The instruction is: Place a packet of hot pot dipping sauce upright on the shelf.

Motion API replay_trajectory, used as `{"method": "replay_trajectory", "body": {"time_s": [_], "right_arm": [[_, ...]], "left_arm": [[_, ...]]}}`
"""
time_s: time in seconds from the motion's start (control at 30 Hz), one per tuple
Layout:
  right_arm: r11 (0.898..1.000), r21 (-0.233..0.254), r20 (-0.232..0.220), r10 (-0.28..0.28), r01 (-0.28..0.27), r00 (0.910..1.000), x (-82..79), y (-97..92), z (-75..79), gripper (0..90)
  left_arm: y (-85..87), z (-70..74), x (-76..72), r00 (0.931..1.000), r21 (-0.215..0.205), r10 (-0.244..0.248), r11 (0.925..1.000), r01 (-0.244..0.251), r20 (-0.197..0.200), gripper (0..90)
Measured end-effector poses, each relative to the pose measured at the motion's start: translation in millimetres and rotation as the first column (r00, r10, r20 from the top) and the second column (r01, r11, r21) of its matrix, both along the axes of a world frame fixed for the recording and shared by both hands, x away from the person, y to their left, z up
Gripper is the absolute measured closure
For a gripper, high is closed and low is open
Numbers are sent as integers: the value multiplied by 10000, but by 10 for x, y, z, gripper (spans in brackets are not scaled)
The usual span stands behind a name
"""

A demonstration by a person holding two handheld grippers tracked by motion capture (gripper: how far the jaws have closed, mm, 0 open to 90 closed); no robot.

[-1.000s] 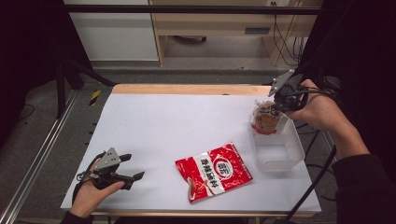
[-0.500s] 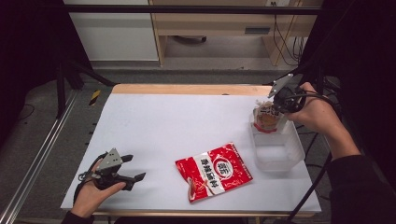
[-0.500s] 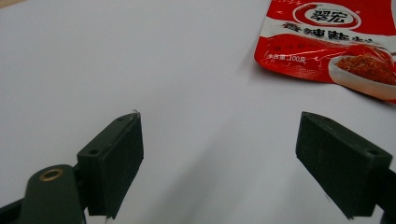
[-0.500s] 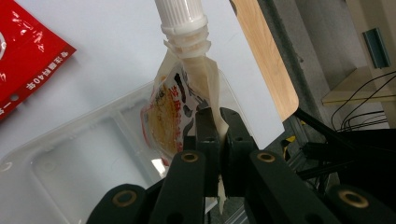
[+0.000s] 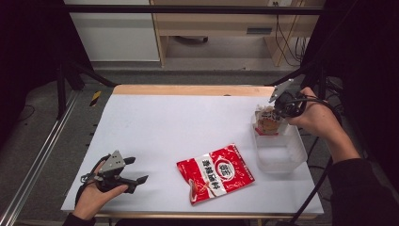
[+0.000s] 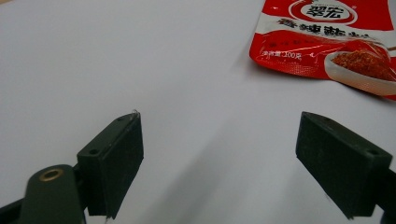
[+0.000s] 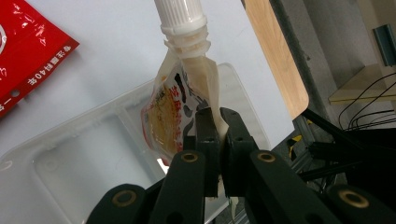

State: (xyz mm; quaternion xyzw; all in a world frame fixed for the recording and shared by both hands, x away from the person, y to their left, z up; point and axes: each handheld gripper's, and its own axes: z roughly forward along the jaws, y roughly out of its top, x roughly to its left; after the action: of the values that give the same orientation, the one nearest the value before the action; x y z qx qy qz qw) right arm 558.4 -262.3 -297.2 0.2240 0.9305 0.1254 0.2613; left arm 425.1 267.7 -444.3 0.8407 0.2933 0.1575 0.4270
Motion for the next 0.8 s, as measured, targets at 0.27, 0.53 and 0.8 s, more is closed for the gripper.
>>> {"method": "replay_trajectory", "body": {"time_s": [0.27,0.53,0.8], "right_arm": [[9999,-75,-351,113,-116,9993,3,5,-122,876],[10000,7,-639,63,-63,9979,2,26,-243,873],[10000,56,-792,51,-47,9968,7,27,-278,864]], "left_arm": [[-13,-6,-2,10000,54,-88,9999,88,-44,151],[-27,-9,-5,9998,62,-167,9998,167,-64,150],[-28,-11,-8,9998,54,-177,9998,178,-87,149]]}}
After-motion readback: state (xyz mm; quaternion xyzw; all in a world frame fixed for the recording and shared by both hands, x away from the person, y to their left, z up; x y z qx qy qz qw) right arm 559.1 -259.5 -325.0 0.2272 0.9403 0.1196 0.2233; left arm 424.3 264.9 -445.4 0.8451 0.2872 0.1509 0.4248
